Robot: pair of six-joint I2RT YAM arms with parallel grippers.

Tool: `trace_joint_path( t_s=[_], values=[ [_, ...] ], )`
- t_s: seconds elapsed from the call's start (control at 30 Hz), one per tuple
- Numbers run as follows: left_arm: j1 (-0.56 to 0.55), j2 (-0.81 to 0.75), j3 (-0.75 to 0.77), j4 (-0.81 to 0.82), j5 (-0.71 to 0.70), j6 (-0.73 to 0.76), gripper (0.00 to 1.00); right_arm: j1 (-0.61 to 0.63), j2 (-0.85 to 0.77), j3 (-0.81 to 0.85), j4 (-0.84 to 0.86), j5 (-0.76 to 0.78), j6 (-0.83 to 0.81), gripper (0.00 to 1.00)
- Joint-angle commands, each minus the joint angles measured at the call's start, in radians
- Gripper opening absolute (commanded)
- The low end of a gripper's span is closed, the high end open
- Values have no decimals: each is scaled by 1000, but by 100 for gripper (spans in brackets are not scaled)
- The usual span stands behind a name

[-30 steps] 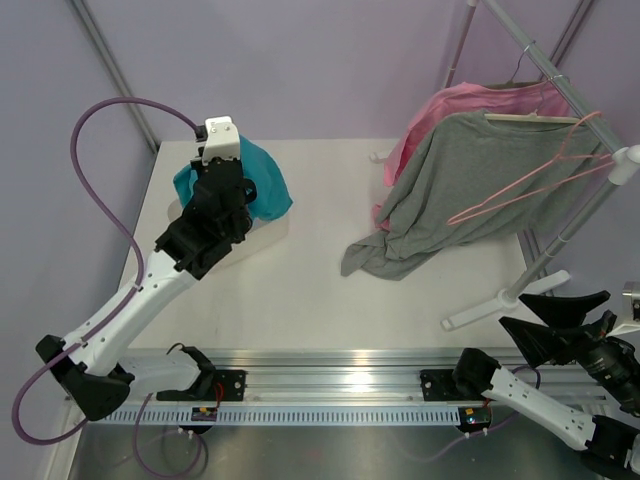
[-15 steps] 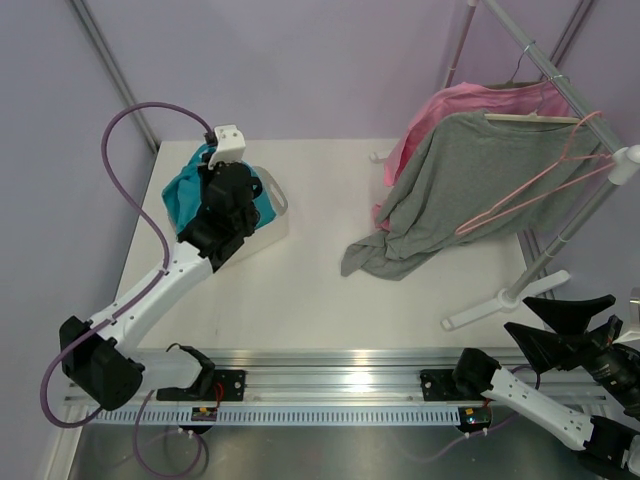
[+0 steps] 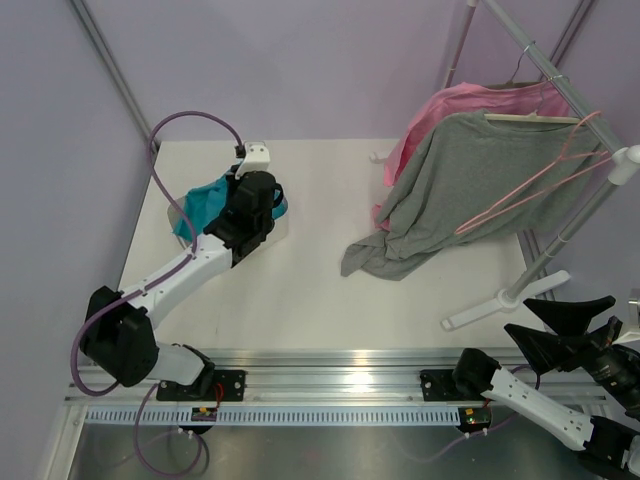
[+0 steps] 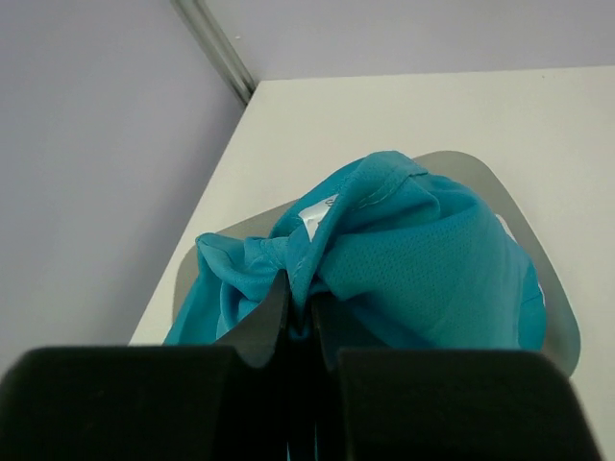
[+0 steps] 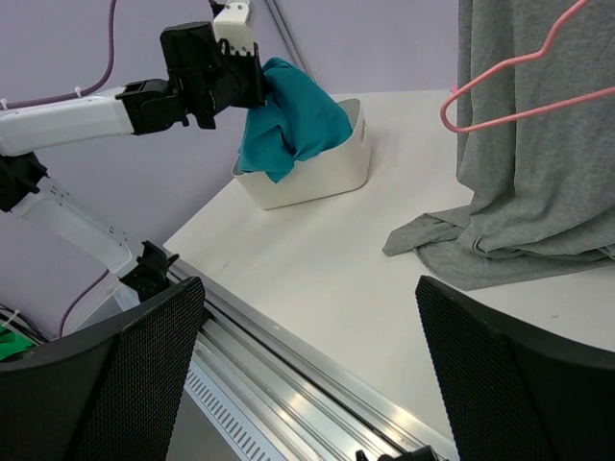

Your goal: Remove the t-shirt from the hanger

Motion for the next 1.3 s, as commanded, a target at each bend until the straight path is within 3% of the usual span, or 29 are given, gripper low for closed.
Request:
trace_joint_path(
  t_s=[0.0,0.1,0.37,0.67,1.03,1.13,1.2,1.23,1.27],
  values=[
    [20,22,-9,70,65,-65,0,0,-63,13,-3,-20,-15,100],
    [51,16,-49,87,163,-128,0,1,-68,16,-12,-16,-15,99],
    [131,62,-29,50,140,-200,0,0,-81,27,-38,-11,-23,99],
    [159,113,-75,344,152,66,0,0,-80,47,-75,-6,-41,99],
    [202,243,-142,381,166,-39,0,1,-75,42,-73,-15,-65,100],
    [205,277,-104,320,161,-45,0,0,-81,48,-79,-16,-64,100],
    [205,272,-104,320,171,-47,7,0,-83,56,-85,-16,-64,99],
    [205,268,-104,311,175,-50,16,1,-83,62,-94,-12,-64,99],
    [206,269,-104,303,186,-50,32,1,-83,64,-96,-12,-64,99]
  ],
)
